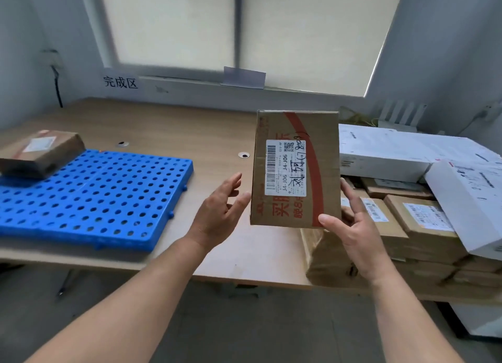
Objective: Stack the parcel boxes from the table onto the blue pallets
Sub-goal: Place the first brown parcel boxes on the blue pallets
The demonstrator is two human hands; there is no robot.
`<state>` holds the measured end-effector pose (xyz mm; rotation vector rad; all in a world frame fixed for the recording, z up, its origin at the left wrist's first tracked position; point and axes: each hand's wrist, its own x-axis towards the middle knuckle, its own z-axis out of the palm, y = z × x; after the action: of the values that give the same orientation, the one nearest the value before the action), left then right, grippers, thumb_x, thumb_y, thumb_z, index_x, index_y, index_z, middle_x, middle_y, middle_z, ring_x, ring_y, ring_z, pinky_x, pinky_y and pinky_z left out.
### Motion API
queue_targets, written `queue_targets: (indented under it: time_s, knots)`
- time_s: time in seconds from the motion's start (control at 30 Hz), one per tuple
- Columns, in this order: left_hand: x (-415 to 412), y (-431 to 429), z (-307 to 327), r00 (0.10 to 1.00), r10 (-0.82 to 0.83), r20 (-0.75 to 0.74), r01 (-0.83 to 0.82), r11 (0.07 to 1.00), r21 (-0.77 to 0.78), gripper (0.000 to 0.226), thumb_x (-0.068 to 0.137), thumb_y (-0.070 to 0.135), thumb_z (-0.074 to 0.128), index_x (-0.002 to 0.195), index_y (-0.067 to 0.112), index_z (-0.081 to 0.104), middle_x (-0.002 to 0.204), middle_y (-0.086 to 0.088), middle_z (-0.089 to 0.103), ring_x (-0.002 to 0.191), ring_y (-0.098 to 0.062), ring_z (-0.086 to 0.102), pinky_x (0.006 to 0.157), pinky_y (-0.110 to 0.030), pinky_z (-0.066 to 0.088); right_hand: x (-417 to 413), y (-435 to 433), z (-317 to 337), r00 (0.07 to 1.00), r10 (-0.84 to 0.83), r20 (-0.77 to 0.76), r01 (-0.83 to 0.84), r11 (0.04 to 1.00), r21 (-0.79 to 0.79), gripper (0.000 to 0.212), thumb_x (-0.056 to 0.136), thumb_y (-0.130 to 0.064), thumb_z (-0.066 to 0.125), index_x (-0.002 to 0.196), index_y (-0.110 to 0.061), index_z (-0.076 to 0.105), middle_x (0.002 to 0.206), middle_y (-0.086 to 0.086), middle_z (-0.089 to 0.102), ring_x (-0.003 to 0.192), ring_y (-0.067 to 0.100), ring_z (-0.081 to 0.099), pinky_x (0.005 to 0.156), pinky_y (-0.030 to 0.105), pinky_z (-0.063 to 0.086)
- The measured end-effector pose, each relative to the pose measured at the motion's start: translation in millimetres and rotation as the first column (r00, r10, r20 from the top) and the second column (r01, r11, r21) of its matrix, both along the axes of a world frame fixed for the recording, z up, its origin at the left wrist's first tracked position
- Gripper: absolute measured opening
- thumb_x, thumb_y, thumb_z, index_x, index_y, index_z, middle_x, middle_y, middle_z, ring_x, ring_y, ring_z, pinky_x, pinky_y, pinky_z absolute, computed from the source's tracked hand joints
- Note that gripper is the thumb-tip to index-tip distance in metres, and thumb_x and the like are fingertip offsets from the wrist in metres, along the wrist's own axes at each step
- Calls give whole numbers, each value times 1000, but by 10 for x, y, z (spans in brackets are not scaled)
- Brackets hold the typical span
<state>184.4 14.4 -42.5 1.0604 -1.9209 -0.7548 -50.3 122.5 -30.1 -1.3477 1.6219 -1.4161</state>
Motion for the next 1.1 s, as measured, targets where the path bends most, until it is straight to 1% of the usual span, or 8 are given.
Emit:
queue_targets:
  time_s: [0.13, 0.3, 0.37, 0.47, 0.53, 0.7, 0.9, 1.1]
  knots:
    - [672, -110, -99, 988, 121, 98, -117, 992, -40, 57, 94, 36, 50, 145, 17, 33, 141, -2, 47, 123, -11, 47, 100, -35, 45, 584, -237, -19, 999, 47, 26, -47, 998, 34, 79, 70, -47, 76, 131, -67, 31, 139, -2, 52, 127, 23, 50, 102, 52, 45]
    - [1511, -206, -212, 946, 239, 221, -224, 971, -88, 61, 93, 39, 53, 146, 16, 32, 143, -2, 46, 130, -15, 44, 104, -35, 41, 1323, -517, -112, 994, 93, 50, -94, 995, 21, 72, 73, -49, 76, 125, -72, 32, 139, -2, 51, 125, 24, 52, 99, 53, 47]
    - [1839, -243, -260, 923, 279, 265, -258, 960, -111, 64, 92, 40, 55, 146, 17, 31, 144, -2, 45, 131, -16, 42, 105, -36, 39, 1609, -631, -143, 989, 136, 60, -138, 990, 20, 70, 77, -42, 75, 126, -69, 33, 134, -2, 55, 121, 22, 56, 100, 51, 47]
    - [2275, -276, -317, 893, 331, 304, -304, 943, -135, 65, 90, 42, 56, 146, 18, 32, 142, -1, 46, 130, -17, 42, 106, -35, 37, 2004, -782, -181, 977, 185, 104, -188, 982, 17, 71, 85, -15, 70, 134, -52, 35, 115, 2, 67, 104, 16, 66, 97, 43, 51]
    - [2523, -287, -347, 879, 357, 318, -327, 934, -144, 66, 89, 43, 58, 145, 18, 33, 142, -1, 47, 130, -17, 41, 107, -37, 36, 2258, -856, -188, 971, 209, 116, -214, 976, 27, 71, 85, -7, 67, 135, -47, 35, 110, 6, 68, 98, 16, 68, 92, 35, 53]
    - [3001, -391, -430, 837, 429, 341, -402, 903, -149, 67, 88, 44, 60, 144, 19, 34, 141, -1, 47, 130, -19, 41, 108, -38, 34, 2734, -1094, -214, 958, 253, 136, -264, 962, 70, 71, 85, -3, 66, 135, -45, 36, 102, 4, 70, 93, 16, 69, 84, 28, 54]
    - [3406, -646, -573, 798, 475, 372, -459, 878, -135, 68, 88, 45, 59, 145, 19, 32, 144, 0, 44, 133, -18, 38, 109, -37, 30, 3113, -1537, -345, 946, 296, 130, -309, 947, 92, 69, 85, -2, 66, 127, -50, 39, 101, 8, 71, 93, 20, 70, 89, 36, 52]
    - [3748, -1124, -620, 753, 492, 437, -481, 865, -145, 68, 88, 45, 59, 145, 20, 33, 142, 0, 45, 131, -18, 39, 108, -34, 29, 3420, -2147, -512, 924, 320, 210, -347, 932, 104, 70, 84, 0, 66, 130, -46, 41, 104, 16, 70, 91, 23, 71, 82, 34, 56]
